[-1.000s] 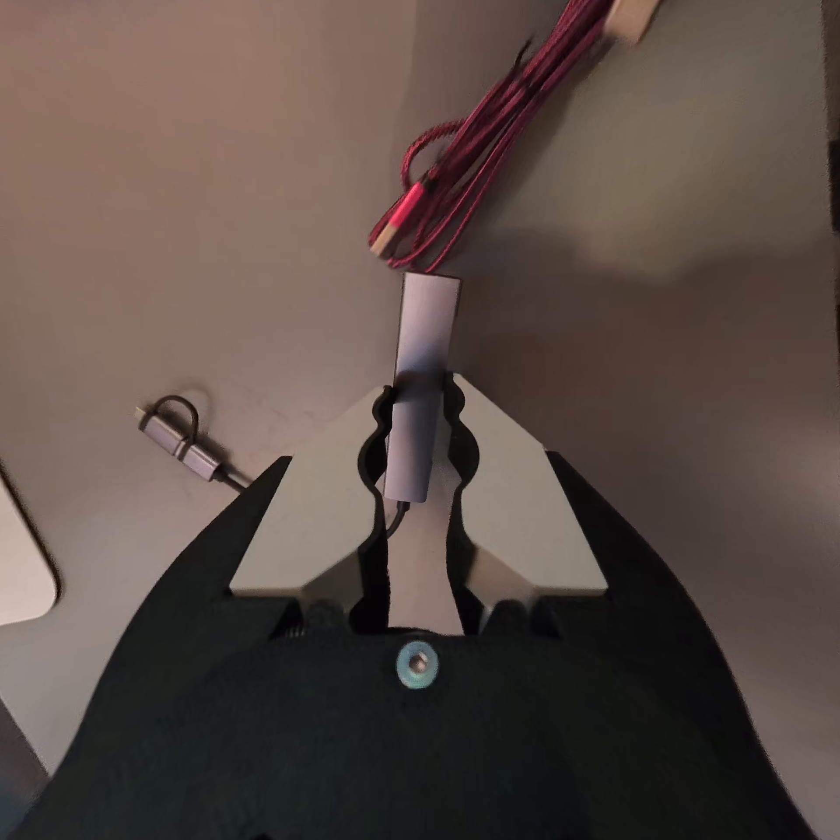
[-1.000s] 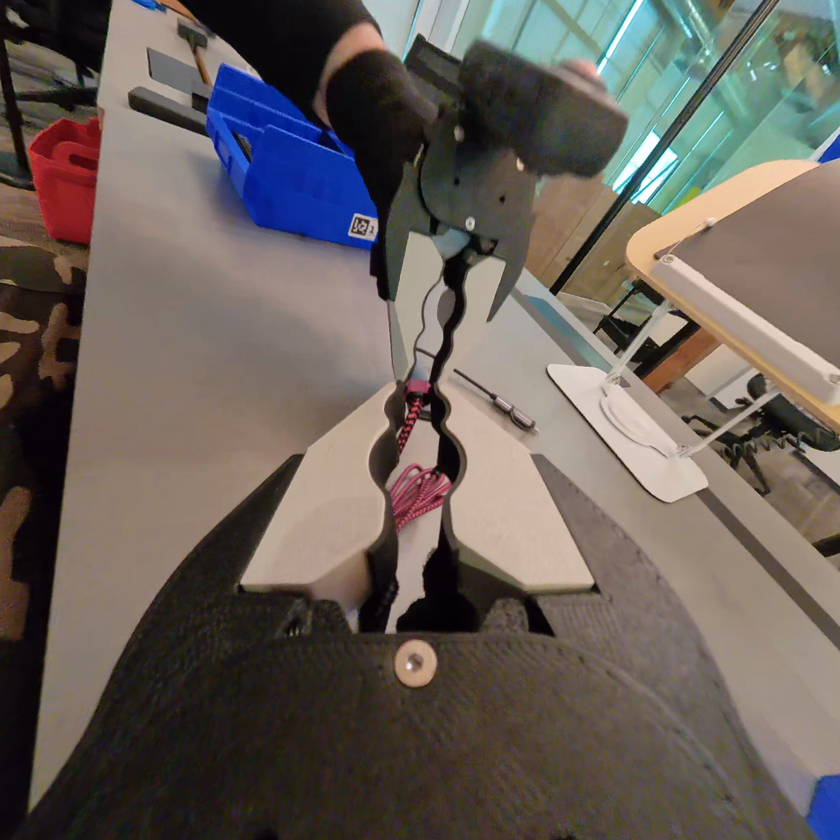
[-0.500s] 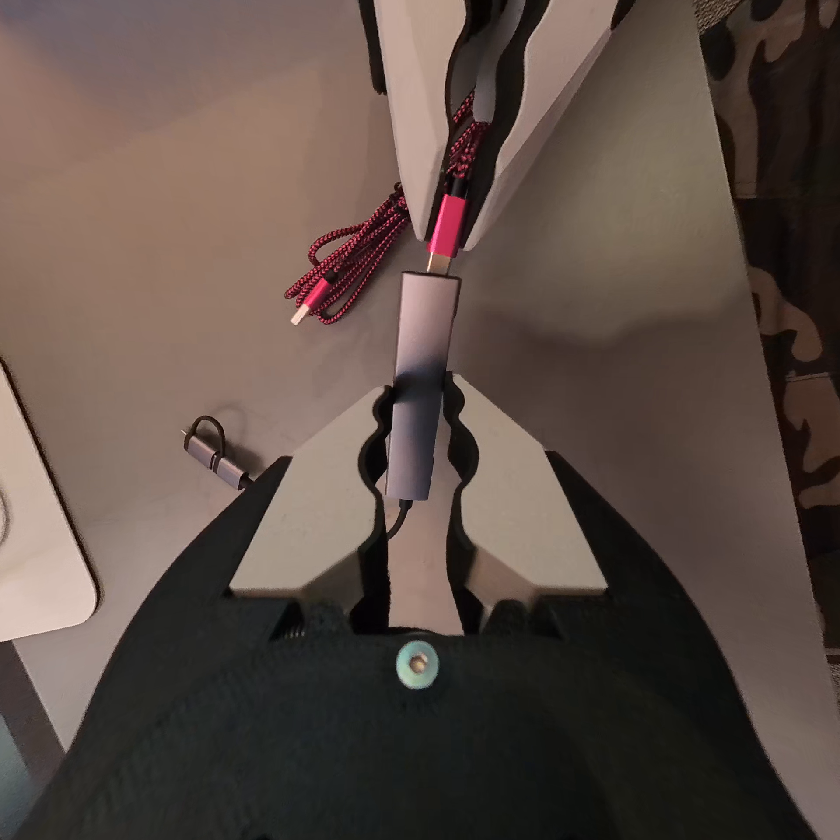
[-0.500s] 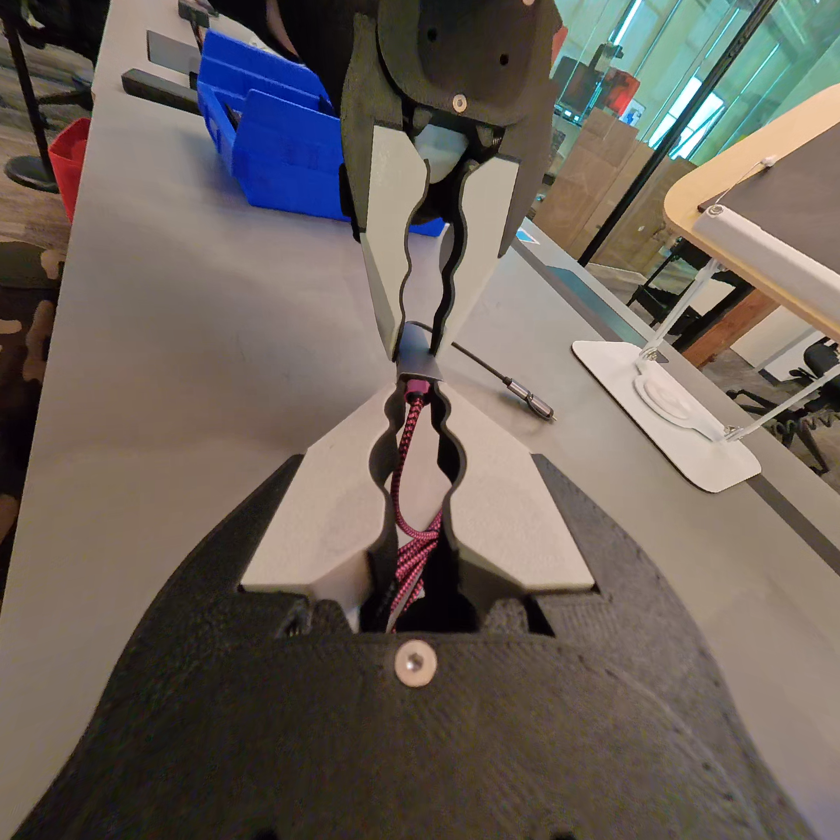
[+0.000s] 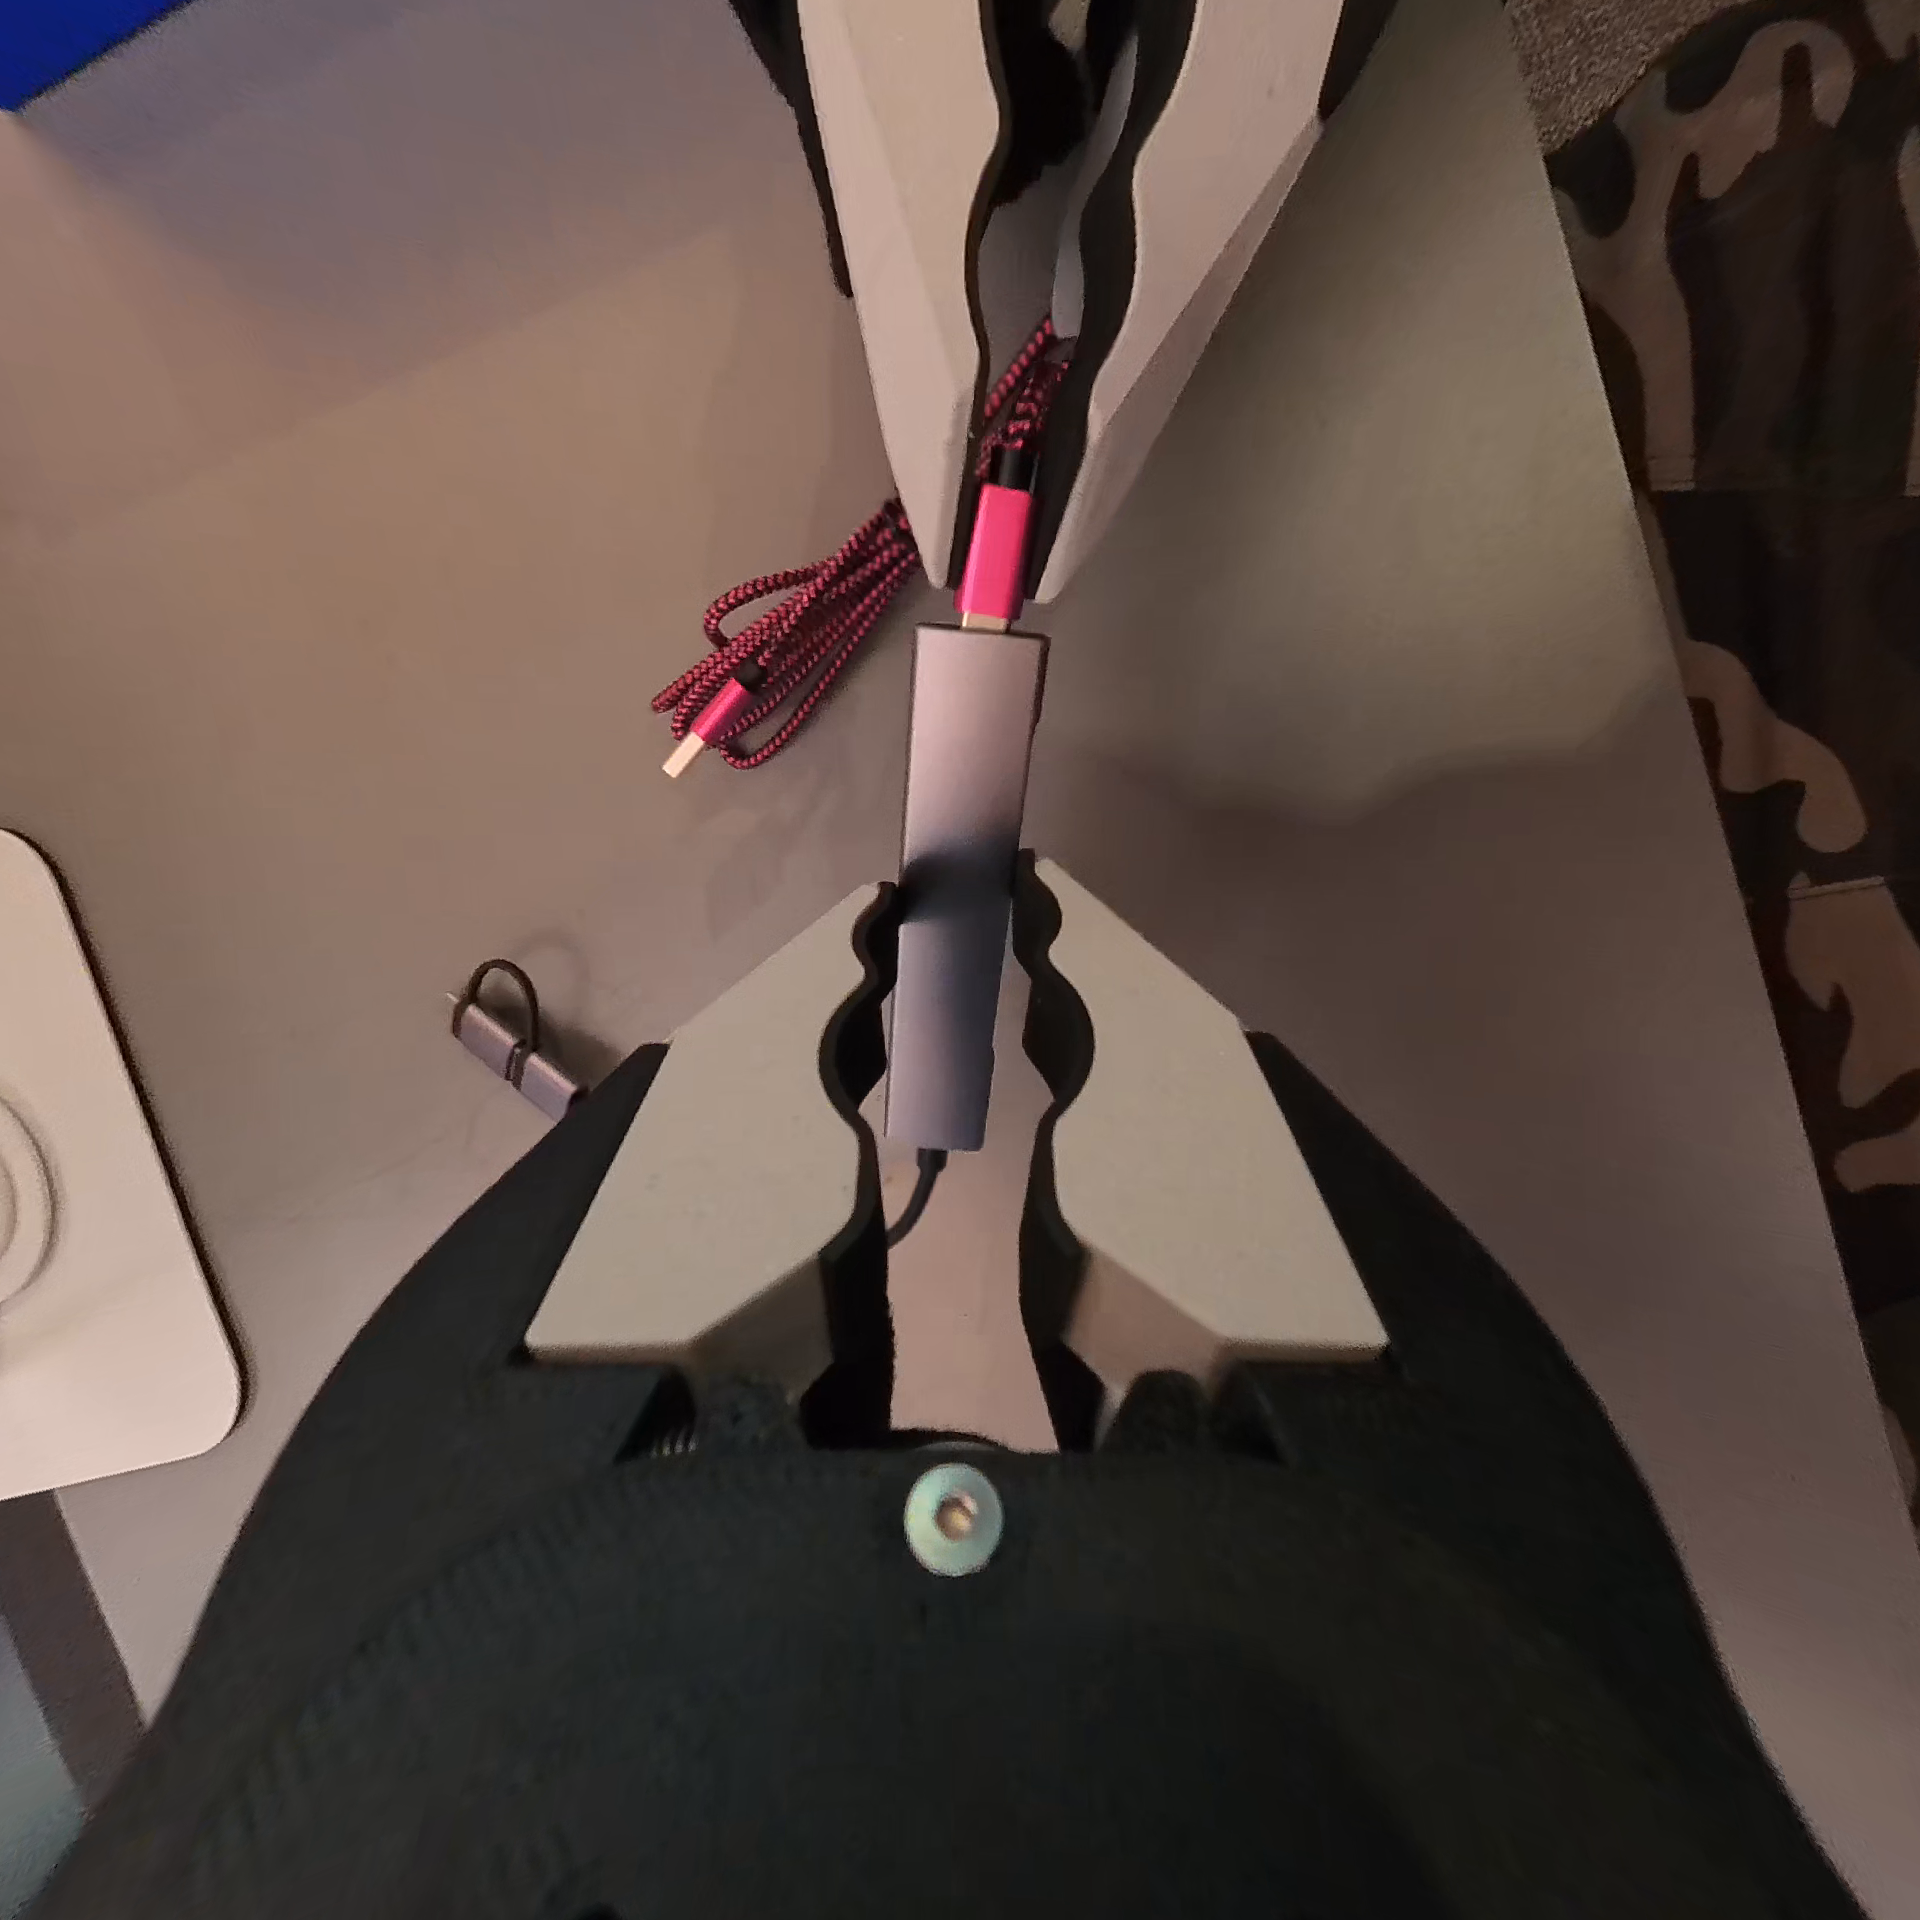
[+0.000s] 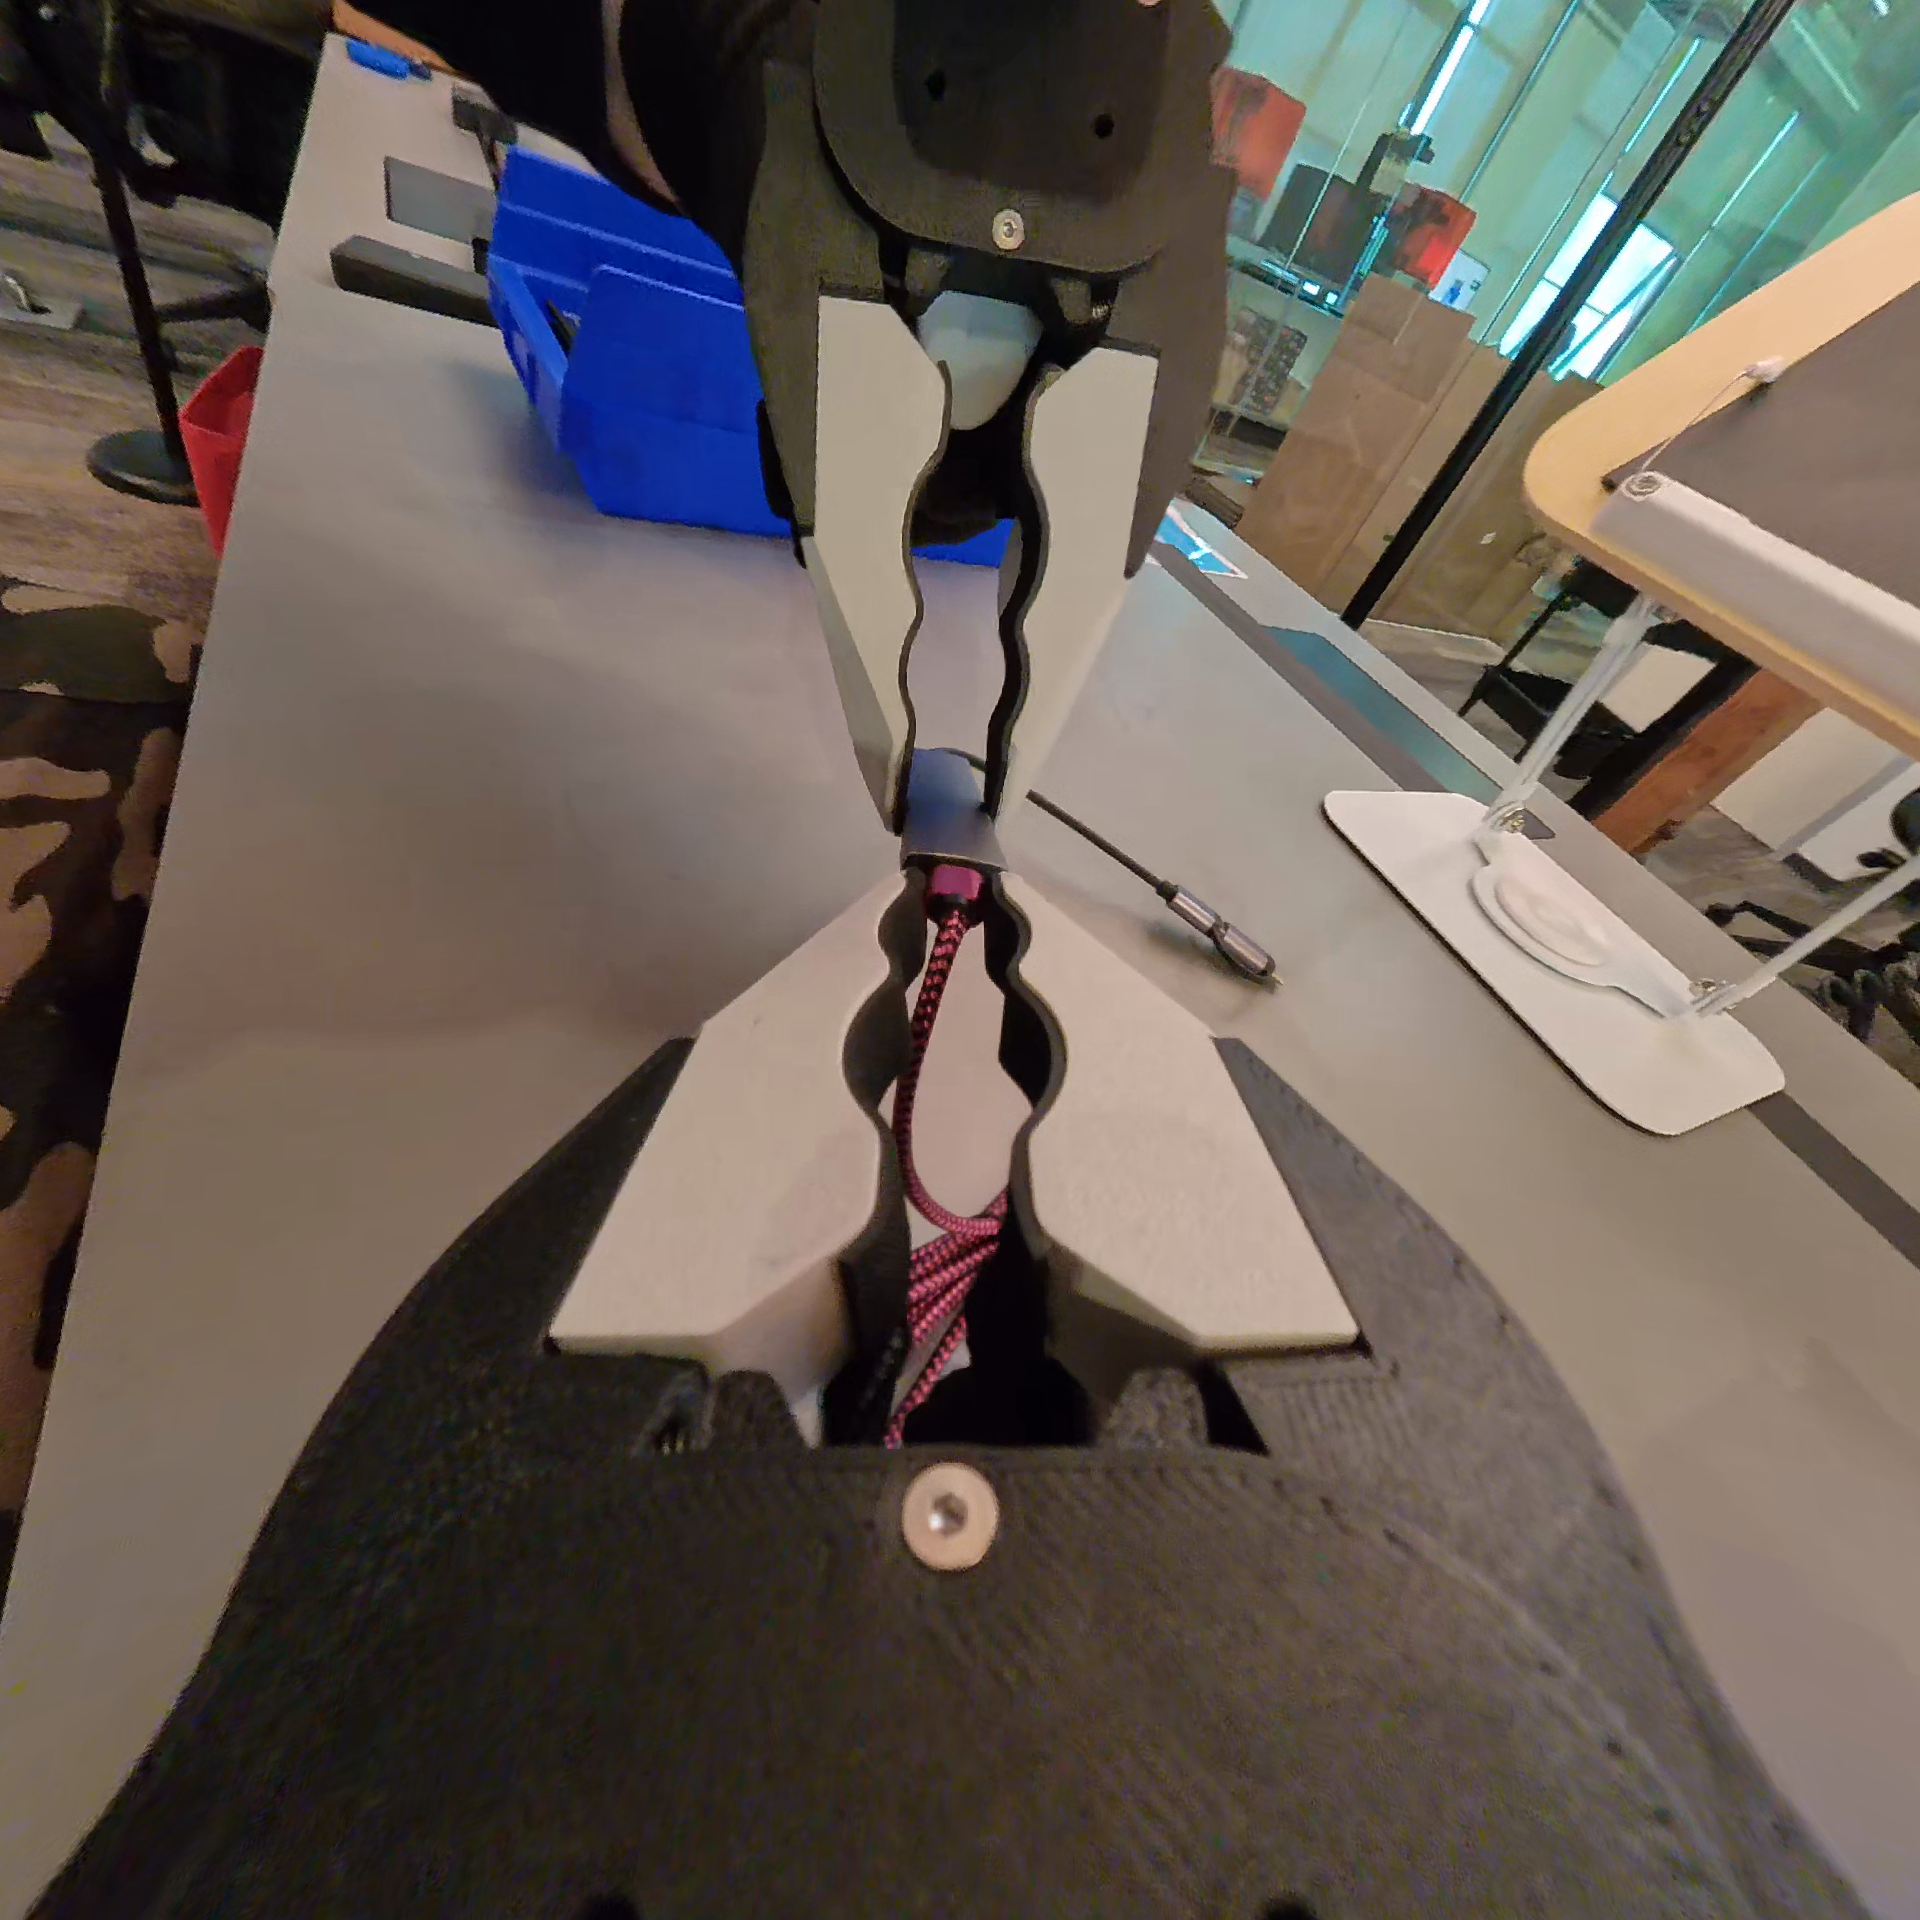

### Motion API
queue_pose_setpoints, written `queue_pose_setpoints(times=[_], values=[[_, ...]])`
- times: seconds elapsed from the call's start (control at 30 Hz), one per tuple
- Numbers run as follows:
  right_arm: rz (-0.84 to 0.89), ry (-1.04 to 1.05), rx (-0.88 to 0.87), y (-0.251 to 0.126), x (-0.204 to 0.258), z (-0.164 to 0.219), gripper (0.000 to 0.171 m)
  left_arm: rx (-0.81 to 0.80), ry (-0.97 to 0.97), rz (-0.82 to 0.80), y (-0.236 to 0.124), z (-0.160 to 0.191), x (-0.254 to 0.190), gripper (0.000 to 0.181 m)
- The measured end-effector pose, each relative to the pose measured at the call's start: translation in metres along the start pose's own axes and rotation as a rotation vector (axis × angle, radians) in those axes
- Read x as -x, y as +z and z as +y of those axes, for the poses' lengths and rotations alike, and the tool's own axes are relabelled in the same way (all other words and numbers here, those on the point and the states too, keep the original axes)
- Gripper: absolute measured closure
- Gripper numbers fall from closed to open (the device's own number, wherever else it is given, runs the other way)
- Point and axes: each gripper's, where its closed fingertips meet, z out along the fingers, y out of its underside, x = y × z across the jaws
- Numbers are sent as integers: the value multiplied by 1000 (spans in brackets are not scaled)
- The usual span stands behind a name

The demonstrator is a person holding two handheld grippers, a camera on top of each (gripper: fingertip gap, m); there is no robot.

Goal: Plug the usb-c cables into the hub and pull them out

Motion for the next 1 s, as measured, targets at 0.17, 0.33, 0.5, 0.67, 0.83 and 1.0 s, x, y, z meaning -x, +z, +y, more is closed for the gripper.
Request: queue_pose_setpoints(times=[0.17,0.33,0.5,0.67,0.83,1.0], values=[[-13,8,-10,-1,1,-2,164,-3,34,-43,-1,-2,1,163],[-13,15,-37,-3,-3,-6,164,-25,48,-80,-5,-7,4,163],[-29,3,-18,-2,-2,-7,164,-28,44,-97,-3,-7,2,164],[-37,-14,14,0,-1,-3,164,-7,54,-130,0,-5,4,164],[-53,-18,34,3,1,-1,164,9,64,-126,6,-2,1,164],[42,-47,49,1,-11,-3,160,-33,-2,-129,2,-4,7,163]])
